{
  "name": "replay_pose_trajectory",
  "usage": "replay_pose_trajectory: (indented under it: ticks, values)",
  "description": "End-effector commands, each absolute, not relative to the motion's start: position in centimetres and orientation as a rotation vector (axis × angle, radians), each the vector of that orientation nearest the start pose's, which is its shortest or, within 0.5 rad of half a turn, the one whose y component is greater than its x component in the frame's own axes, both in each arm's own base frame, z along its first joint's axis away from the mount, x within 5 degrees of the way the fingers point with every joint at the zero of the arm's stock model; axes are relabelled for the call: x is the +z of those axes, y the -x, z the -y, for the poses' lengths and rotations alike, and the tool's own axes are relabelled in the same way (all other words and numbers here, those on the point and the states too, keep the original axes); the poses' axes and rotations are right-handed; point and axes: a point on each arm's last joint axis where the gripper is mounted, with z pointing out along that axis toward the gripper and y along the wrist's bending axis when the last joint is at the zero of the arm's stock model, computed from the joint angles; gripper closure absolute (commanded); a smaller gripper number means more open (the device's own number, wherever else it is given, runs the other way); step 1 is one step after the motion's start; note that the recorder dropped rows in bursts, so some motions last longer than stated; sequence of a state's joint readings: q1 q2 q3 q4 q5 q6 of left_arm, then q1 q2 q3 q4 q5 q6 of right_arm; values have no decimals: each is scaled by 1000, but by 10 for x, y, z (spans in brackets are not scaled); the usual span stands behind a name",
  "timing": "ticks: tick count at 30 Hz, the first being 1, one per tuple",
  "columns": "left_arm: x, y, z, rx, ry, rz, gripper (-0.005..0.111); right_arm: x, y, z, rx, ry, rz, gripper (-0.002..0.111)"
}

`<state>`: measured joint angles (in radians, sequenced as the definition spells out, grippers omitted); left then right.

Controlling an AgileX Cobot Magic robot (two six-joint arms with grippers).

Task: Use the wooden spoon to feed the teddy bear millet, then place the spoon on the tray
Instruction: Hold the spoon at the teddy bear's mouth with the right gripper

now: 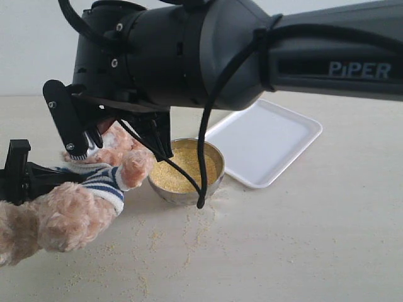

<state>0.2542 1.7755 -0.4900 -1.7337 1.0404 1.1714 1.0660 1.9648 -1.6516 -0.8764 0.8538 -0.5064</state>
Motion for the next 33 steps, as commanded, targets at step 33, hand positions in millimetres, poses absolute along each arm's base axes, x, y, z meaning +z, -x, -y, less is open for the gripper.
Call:
replay_pose_trajectory:
  ticks: [33]
  values:
    - [130,-248,17,-1504,710,-2269,102,285,-247,-370,-929,2023,-1121,109]
